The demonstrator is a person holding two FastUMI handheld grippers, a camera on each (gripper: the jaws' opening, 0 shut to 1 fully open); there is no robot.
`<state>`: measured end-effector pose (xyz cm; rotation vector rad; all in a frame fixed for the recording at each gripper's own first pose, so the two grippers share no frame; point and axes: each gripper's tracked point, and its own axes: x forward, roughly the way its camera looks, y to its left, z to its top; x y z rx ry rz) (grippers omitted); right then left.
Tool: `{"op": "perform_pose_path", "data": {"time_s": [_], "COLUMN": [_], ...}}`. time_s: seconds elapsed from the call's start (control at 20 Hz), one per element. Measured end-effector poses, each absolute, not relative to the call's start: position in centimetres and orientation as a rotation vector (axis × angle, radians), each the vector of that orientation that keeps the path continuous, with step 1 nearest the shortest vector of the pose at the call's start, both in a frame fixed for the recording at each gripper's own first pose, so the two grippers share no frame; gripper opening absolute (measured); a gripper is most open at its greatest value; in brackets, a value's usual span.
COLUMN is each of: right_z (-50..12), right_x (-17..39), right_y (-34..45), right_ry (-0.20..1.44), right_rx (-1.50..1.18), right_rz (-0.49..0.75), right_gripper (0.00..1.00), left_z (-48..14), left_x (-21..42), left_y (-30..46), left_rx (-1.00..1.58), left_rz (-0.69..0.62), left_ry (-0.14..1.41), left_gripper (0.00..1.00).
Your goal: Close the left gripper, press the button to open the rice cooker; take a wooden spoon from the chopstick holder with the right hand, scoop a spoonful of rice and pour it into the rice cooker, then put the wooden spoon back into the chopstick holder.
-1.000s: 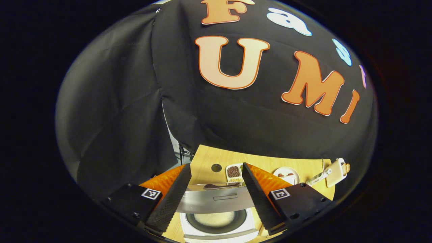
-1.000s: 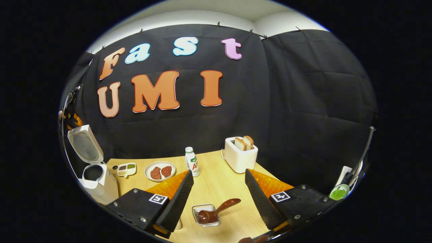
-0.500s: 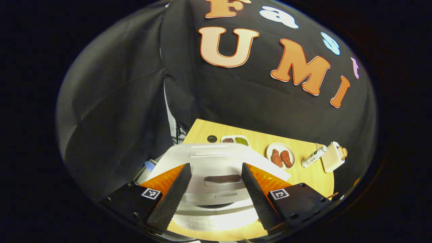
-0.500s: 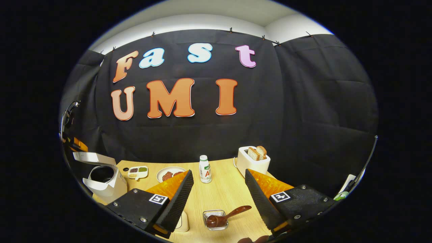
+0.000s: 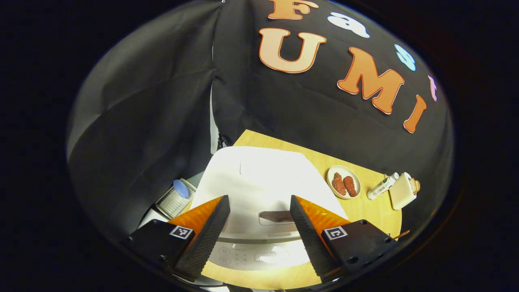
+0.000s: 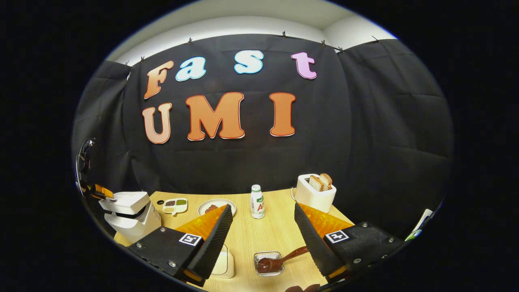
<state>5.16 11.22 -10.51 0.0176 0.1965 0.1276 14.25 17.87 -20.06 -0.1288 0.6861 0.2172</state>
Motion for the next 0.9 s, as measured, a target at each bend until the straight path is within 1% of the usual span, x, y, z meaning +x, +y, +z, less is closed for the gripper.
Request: {"op": "perform_pose_path", "data": {"time_s": [0.3,0.5,0.55,0.6,0.65,0.75,0.9], "right_z": [-12.4,-13.0,-13.1,-13.3,-13.3,-13.4,-13.4], "right_x": [5.4,5.5,5.5,5.6,5.5,5.4,5.3], "right_y": [10.8,9.8,9.6,9.4,9.2,9.1,8.9], "right_ry": [0.243,0.261,0.264,0.266,0.267,0.266,0.270], "right_rx": [0.029,0.044,0.049,0.053,0.057,0.061,0.063], "right_rz": [0.127,0.107,0.101,0.094,0.091,0.089,0.088], "right_gripper": [0.95,0.95,0.95,0.95,0.95,0.95,0.95], "left_z": [-22.8,-25.4,-25.9,-26.2,-26.6,-26.4,-26.5], "left_x": [15.0,14.3,15.5,15.2,16.4,16.5,15.7], "left_y": [17.1,16.6,17.0,16.9,16.6,16.6,16.1], "left_rx": [0.003,-0.031,-0.014,-0.032,-0.035,-0.025,0.018], "left_rz": [0.231,0.223,0.213,0.215,0.205,0.203,0.205], "left_ry": [0.719,0.807,0.783,0.787,0.753,0.721,0.733], "left_gripper": [1.00,1.00,1.00,1.00,1.00,1.00,1.00]}}
